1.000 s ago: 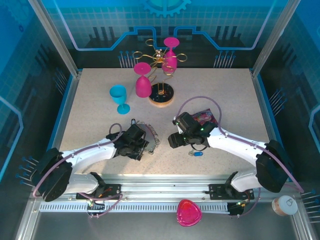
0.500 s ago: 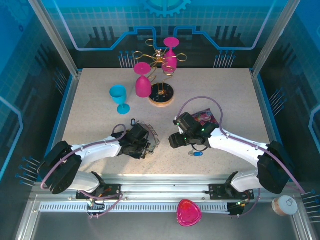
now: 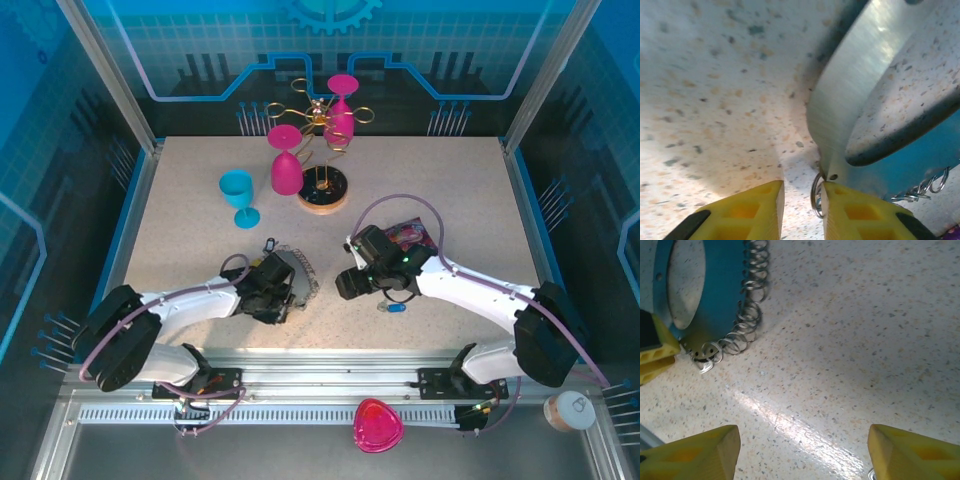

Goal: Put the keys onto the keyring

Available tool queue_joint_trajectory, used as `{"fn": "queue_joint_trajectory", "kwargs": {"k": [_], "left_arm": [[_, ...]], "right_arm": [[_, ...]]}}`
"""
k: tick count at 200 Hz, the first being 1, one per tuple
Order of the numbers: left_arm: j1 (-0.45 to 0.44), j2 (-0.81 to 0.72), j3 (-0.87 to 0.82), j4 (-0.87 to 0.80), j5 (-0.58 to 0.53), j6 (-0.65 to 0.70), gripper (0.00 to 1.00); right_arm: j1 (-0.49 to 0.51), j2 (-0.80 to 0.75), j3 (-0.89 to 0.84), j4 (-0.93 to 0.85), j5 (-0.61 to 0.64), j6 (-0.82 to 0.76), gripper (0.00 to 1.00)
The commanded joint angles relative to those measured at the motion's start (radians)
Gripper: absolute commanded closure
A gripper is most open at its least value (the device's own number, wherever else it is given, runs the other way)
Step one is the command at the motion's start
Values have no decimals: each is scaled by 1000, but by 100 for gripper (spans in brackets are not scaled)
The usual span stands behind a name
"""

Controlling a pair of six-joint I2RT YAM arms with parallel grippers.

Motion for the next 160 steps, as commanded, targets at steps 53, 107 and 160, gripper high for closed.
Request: {"fn": "queue_joint_trajectory", "kwargs": {"k": [53,107,160], "left_arm": [[16,-194,17,-204,-163,76,54],[152,-410,11,-381,-263,220,49],[184,-536,5,-500,-314,237,48]], "right_arm": [[13,32,32,128,-325,-517,34],[35,231,171,-13,-424,-1110,32],[95,431,289,-14,-377,-1230,38]]}}
